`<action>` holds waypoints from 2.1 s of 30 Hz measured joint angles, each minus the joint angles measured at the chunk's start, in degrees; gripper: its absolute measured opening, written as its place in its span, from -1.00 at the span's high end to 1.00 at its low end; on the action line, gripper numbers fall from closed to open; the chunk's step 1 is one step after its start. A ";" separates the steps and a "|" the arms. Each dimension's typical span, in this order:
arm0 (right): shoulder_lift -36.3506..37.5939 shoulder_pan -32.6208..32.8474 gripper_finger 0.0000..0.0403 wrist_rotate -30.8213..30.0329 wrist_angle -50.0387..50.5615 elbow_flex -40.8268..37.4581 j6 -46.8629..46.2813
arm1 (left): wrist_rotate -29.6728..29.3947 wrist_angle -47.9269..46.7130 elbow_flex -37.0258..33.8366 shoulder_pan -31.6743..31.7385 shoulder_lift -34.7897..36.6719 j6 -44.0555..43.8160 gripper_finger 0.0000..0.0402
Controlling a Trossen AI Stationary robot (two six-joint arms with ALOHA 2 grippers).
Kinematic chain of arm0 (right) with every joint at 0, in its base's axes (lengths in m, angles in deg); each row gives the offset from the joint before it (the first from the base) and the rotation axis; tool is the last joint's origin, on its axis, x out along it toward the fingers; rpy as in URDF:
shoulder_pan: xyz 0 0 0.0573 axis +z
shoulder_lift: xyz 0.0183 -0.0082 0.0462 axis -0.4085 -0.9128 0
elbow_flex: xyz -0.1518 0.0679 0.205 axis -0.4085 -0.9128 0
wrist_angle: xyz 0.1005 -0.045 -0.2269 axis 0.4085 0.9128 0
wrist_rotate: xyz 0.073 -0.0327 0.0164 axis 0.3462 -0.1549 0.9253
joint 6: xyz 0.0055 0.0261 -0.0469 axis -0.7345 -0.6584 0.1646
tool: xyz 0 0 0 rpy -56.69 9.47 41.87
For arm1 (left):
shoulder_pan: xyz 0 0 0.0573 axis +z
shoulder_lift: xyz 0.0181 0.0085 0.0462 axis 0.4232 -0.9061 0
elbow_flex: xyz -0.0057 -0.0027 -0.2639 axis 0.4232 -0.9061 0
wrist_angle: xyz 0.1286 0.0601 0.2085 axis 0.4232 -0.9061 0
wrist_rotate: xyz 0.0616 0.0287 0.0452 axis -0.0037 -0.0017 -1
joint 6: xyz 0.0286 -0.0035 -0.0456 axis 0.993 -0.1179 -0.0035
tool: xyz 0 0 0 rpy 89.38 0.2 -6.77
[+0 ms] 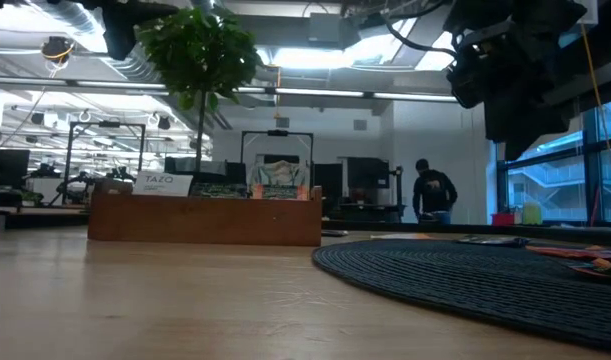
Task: Pick & Place Tea
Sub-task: Put the top orange tea bag into the right section of the wooden organizer
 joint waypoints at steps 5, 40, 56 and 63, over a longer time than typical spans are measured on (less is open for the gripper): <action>0.08 2.51 -0.17 -0.05 2.22 0.00 -4.91 | -1.15 0.41 -0.03 0.04 -0.94 1.16 0.19; 14.29 31.00 -0.12 -15.97 -4.55 -15.53 -41.14 | 17.03 18.97 56.02 -2.27 -93.06 19.82 0.99; 14.29 31.03 -0.12 -14.73 -4.64 -15.74 -40.97 | 12.47 15.13 72.81 -2.43 -113.22 18.06 0.99; 14.27 31.00 -0.12 -17.28 -4.52 -15.74 -43.19 | 13.02 15.80 72.78 -2.43 -116.24 15.13 0.99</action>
